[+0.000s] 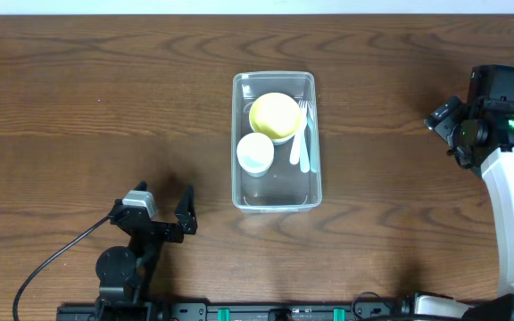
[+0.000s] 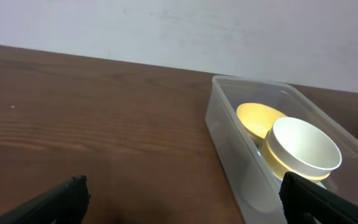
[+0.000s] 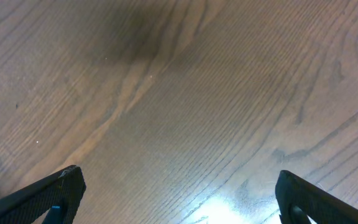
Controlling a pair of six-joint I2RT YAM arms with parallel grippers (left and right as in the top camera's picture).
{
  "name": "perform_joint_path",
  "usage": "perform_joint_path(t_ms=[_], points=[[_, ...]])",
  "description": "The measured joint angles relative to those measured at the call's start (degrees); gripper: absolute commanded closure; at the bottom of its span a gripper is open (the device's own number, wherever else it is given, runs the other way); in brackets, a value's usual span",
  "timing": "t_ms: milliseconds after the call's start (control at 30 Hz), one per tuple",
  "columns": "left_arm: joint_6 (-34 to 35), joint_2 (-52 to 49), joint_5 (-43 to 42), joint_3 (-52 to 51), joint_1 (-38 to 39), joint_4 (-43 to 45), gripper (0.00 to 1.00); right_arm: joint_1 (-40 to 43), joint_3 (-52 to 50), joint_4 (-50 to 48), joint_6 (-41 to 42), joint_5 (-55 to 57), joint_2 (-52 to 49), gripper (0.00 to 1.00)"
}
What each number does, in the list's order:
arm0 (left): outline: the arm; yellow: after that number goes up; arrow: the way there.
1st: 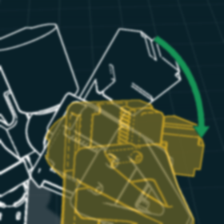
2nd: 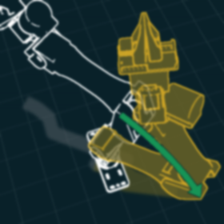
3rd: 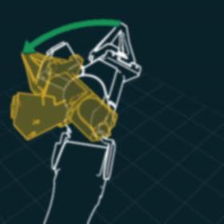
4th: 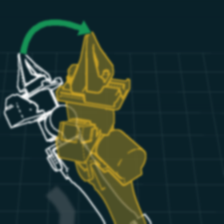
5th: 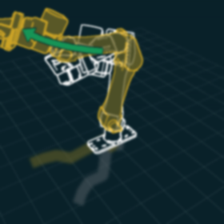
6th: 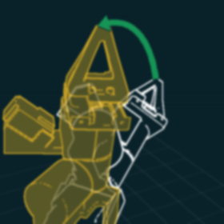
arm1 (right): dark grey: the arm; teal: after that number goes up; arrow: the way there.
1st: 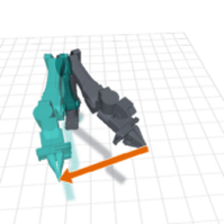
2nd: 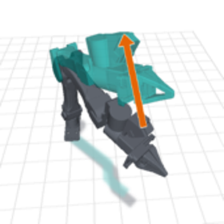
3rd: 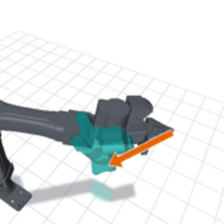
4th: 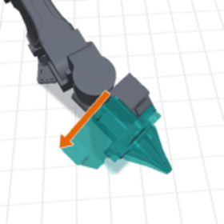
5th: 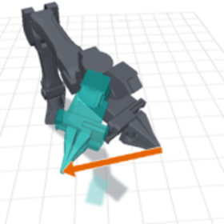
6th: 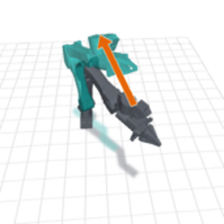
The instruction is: Pack container
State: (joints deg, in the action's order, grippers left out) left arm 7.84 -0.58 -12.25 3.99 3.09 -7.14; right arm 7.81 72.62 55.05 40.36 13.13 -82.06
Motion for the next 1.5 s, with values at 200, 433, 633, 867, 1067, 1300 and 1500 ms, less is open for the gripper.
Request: perform_joint_path(t_ms=[200, 433, 633, 867, 1067, 1300, 1500], points=[[-2.27, 0.00, 1.25, -0.02, 0.00, -0.02, 0.02, 0.00, 0.00, 0.00, 0.00, -0.02, 0.00, 0.01], [-3.32, 0.00, 1.84, -0.04, 0.00, 0.00, 0.02, 0.00, 0.00, 0.00, 0.00, 0.00, 0.00, 0.01], [-3.39, 0.00, 1.95, -0.07, 0.00, 0.02, 0.02, 0.00, 0.00, 0.00, 0.00, -0.02, 0.00, 0.01], [-3.39, 0.00, 1.95, -0.07, 0.00, 0.04, 0.02, 0.00, 0.00, 0.00, 0.00, -0.02, 0.00, 0.01], [-3.41, 0.00, 1.95, -0.07, 0.00, 0.04, 0.02, 0.00, 0.00, 0.00, 0.00, 0.00, 0.00, 0.01], [-3.39, 0.00, 1.95, -0.09, 0.00, 0.07, 0.02, -0.15, 0.00, 2.73, 0.00, 0.09, 0.35, 0.01], [-3.39, 0.00, 1.95, -0.11, 0.00, 0.11, 0.02, -3.06, -0.28, 6.80, -1.20, 2.16, 8.68, 0.01]])
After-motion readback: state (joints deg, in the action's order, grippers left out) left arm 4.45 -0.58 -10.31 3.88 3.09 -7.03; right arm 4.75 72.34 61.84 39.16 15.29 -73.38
